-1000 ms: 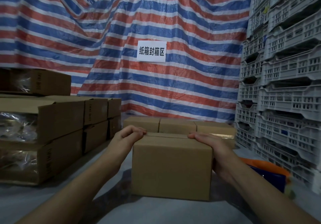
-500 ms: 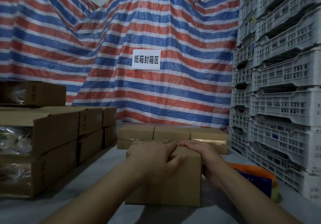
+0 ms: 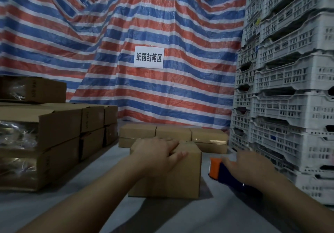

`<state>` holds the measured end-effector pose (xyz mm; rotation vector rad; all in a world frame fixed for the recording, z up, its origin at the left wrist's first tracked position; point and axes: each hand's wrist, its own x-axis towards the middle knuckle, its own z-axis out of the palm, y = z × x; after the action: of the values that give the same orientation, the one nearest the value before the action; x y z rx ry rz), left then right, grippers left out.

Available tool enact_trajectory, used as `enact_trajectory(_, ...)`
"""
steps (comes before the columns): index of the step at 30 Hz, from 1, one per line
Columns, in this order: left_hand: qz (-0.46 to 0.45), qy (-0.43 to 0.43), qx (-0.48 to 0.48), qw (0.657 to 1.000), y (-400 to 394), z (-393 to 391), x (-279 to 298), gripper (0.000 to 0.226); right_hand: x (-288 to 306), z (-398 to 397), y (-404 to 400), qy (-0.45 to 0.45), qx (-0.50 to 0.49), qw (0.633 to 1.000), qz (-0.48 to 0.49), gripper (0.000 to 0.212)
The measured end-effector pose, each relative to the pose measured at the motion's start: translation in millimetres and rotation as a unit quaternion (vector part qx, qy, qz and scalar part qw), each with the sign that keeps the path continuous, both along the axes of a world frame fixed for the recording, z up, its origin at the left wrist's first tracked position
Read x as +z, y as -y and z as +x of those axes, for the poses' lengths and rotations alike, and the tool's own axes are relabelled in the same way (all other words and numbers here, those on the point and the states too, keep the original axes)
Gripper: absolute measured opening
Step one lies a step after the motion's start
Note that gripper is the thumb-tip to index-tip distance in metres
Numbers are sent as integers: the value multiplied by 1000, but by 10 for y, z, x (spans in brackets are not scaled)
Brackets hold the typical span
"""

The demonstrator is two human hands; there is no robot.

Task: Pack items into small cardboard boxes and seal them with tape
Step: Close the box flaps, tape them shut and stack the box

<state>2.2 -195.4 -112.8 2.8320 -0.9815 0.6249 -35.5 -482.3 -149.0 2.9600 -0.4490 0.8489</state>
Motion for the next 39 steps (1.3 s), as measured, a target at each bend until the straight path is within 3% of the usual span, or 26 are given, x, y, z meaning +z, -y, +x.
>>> enact_trajectory(3, 3, 6, -2, 1000, 2, -27, -13, 66, -233, 31, 94, -50, -38, 998, -5, 57)
enact_trajectory(10, -14, -38, -4, 999, 9, -37, -3, 68, -369, 72, 149, 43, -58, 997, -33, 60)
enact_trajectory(12, -64, -99, -7, 993, 13, -24, 20, 68, -229, 125, 182, 68, -66, 995, 15, 63)
enact_trajectory(14, -134, -169, -11, 976, -2, -16, 74, 64, 13, 167, 194, 116, -36, 984, 127, 72)
enact_trajectory(17, -235, -249, -42, 939, -59, 50, 159, 51, 521, 225, 47, 177, 55, 939, 290, 78)
enact_trajectory(19, -316, -304, -64, 896, -91, 78, 187, 43, 859, 286, -157, 186, 111, 900, 380, 73)
enact_trajectory(22, -412, -346, -66, 840, -102, 79, 229, 49, 1225, 322, -510, 147, 221, 837, 479, 61)
enact_trajectory(24, -459, -373, -63, 804, -105, 53, 273, 55, 1350, 319, -727, 104, 275, 817, 496, 54)
enact_trajectory(27, -531, -393, -49, 749, -132, 19, 349, 62, 1382, 344, -981, 30, 321, 807, 495, 47)
enact_trajectory(31, -613, -423, -22, 667, -143, 53, 458, 67, 1306, 425, -1069, -31, 347, 827, 441, 45)
enact_trajectory(39, -650, -453, -78, 606, -328, 25, 454, 54, 1306, 448, -1065, -54, 346, 841, 412, 49)
